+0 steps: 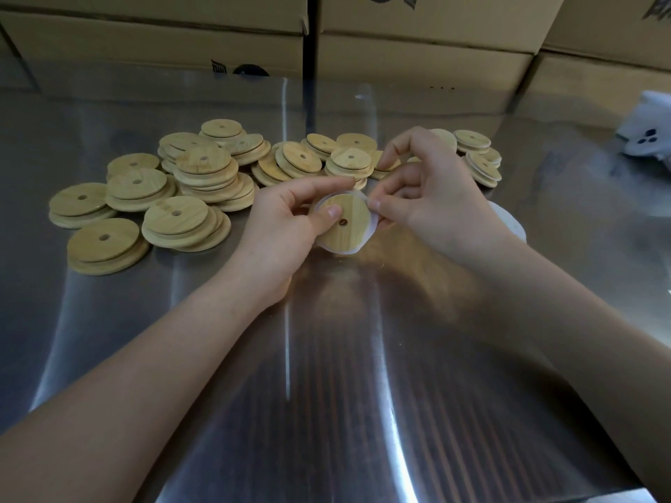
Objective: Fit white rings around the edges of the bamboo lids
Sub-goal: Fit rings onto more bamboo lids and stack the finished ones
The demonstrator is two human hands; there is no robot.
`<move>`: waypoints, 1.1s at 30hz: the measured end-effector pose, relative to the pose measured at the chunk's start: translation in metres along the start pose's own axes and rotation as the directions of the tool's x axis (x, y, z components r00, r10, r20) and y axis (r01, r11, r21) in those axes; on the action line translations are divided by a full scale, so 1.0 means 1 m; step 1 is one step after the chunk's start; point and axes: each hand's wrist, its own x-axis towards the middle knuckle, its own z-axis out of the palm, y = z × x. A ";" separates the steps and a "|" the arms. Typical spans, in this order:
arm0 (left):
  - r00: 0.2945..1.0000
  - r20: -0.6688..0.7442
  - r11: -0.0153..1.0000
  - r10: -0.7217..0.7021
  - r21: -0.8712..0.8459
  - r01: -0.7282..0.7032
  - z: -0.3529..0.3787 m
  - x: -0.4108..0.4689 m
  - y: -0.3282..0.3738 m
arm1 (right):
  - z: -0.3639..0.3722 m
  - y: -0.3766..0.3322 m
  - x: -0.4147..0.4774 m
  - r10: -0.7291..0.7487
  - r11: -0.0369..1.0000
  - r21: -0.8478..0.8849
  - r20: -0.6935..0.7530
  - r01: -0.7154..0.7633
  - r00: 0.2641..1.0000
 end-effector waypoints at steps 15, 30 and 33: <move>0.995 0.019 0.993 0.096 0.060 -0.097 -0.002 0.000 -0.001 | 0.011 0.000 -0.003 0.015 0.998 0.068 -0.150 -0.005 0.989; 0.999 -0.012 0.999 0.038 0.020 -0.037 0.001 0.002 0.001 | 0.008 0.002 0.001 -0.166 0.976 -0.148 -0.014 0.162 0.986; 1.000 -0.008 1.000 0.021 -0.004 -0.021 0.000 0.001 0.001 | 0.009 0.001 0.001 -0.170 0.979 -0.120 -0.050 0.164 0.984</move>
